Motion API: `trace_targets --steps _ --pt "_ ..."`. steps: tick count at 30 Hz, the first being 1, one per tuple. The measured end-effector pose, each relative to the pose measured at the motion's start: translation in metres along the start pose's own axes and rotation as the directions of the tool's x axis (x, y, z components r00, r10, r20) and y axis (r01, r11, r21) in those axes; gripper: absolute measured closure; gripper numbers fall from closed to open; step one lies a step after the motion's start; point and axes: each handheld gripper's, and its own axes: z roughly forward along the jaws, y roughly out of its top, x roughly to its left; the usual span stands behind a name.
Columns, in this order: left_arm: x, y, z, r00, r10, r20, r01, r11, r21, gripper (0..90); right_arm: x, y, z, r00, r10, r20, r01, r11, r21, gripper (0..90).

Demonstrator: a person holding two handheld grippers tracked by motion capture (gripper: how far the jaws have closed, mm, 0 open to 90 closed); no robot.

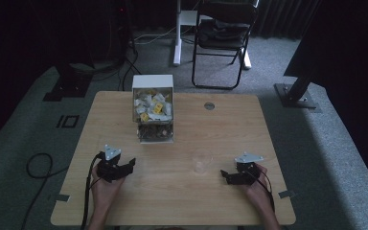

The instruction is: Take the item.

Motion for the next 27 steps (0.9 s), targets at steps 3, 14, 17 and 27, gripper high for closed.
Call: trace_targets --steps 3,14,17,27 --pt "-0.002 0.003 0.000 1.0000 0.007 0.002 -0.007 1.0000 -0.006 35.4 0.000 0.000 0.000 1.0000 -0.001 -0.002 0.001 1.000 0.001 14.4" --pt "-0.009 0.011 0.001 0.9996 0.021 0.016 -0.021 0.9996 -0.018 35.9 0.000 0.000 0.000 1.0000 -0.001 -0.003 0.001 1.000 0.002 14.3" --pt "-0.010 0.014 0.001 0.9995 0.022 0.023 -0.021 0.9994 -0.026 36.8 0.000 0.000 0.000 1.0000 -0.001 -0.003 0.001 1.000 0.002 14.3" --pt "-0.018 0.027 0.004 0.9984 0.046 0.033 -0.045 0.9978 -0.050 38.1 0.000 0.001 0.001 1.0000 -0.002 -0.005 0.002 1.000 0.002 14.3"
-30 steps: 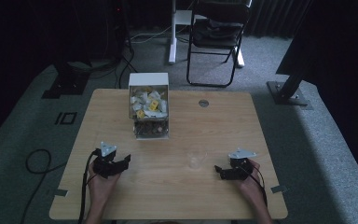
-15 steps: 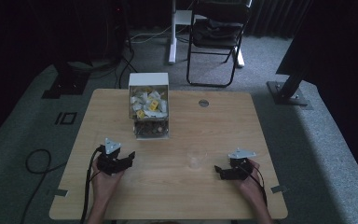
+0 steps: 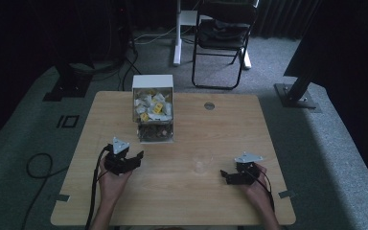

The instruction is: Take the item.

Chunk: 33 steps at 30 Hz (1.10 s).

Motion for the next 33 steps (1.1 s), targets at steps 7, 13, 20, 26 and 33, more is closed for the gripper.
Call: trace_targets --steps 7,13,20,26,33 --pt "0.000 0.003 0.006 1.0000 0.004 -0.007 -0.003 1.0000 0.001 38.9 0.000 0.000 0.000 1.0000 0.000 0.000 0.000 1.000 0.000 14.2" --pt "-0.002 0.008 0.013 0.9999 0.005 0.010 -0.005 1.0000 -0.002 41.7 0.000 0.000 0.000 1.0000 0.000 0.000 0.000 1.000 0.000 14.2" --pt "-0.006 0.016 0.018 0.9995 0.015 0.029 -0.014 0.9999 -0.006 43.4 0.000 0.000 0.000 1.0000 0.000 0.000 0.000 1.000 0.000 14.2" --pt "-0.010 0.022 0.019 0.9988 0.039 0.031 -0.038 0.9991 -0.019 43.4 0.000 0.000 0.000 1.0000 0.000 0.000 0.000 1.000 0.000 14.2" --pt "-0.016 0.028 0.023 0.9969 0.066 0.044 -0.064 0.9974 -0.034 41.3 0.000 0.000 0.000 1.0000 0.000 0.000 0.000 1.000 0.000 14.2"
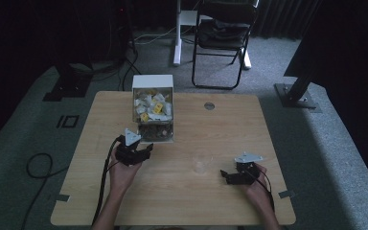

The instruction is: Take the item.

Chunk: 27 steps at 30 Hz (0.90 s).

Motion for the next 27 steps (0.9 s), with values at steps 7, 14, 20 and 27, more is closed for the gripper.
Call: trace_targets --steps 7,14,20,27 --pt "-0.002 0.006 0.006 0.9997 0.021 0.014 -0.021 0.9998 -0.007 39.3 0.000 0.000 0.000 1.0000 -0.001 0.000 0.001 1.000 0.000 14.2" --pt "-0.002 0.006 0.016 0.9988 0.041 0.028 -0.041 0.9992 -0.003 37.6 0.000 0.000 0.000 1.0000 0.000 0.000 0.000 1.000 0.000 14.2" --pt "-0.001 0.005 0.027 0.9984 0.046 0.031 -0.046 0.9989 0.000 36.0 0.000 0.000 0.000 1.0000 0.001 0.000 -0.001 1.000 0.000 14.2" --pt "-0.002 0.007 0.035 0.9972 0.070 0.027 -0.071 0.9975 0.002 35.5 0.000 0.001 0.001 1.0000 -0.004 -0.003 0.004 1.000 -0.001 14.2"
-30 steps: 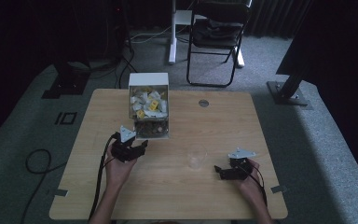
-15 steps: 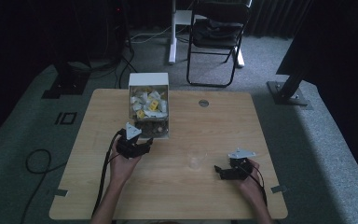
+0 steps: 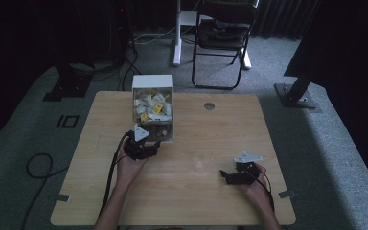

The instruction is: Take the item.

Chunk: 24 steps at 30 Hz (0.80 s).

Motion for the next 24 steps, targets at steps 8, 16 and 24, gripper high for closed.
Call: trace_targets --steps 8,16,24 --pt "-0.001 0.002 0.011 0.9998 0.017 -0.004 -0.017 0.9997 0.016 35.5 0.000 0.000 0.000 1.0000 0.001 0.000 -0.001 1.000 0.001 14.2" --pt "0.000 0.000 0.017 0.9998 0.016 -0.006 -0.016 0.9996 0.021 35.5 0.000 0.000 0.000 1.0000 0.001 0.000 -0.001 1.000 0.001 14.1" --pt "-0.002 -0.002 0.013 1.0000 0.008 0.005 -0.008 0.9997 0.023 36.8 0.000 0.000 0.000 1.0000 0.000 0.000 0.000 1.000 0.000 14.2"
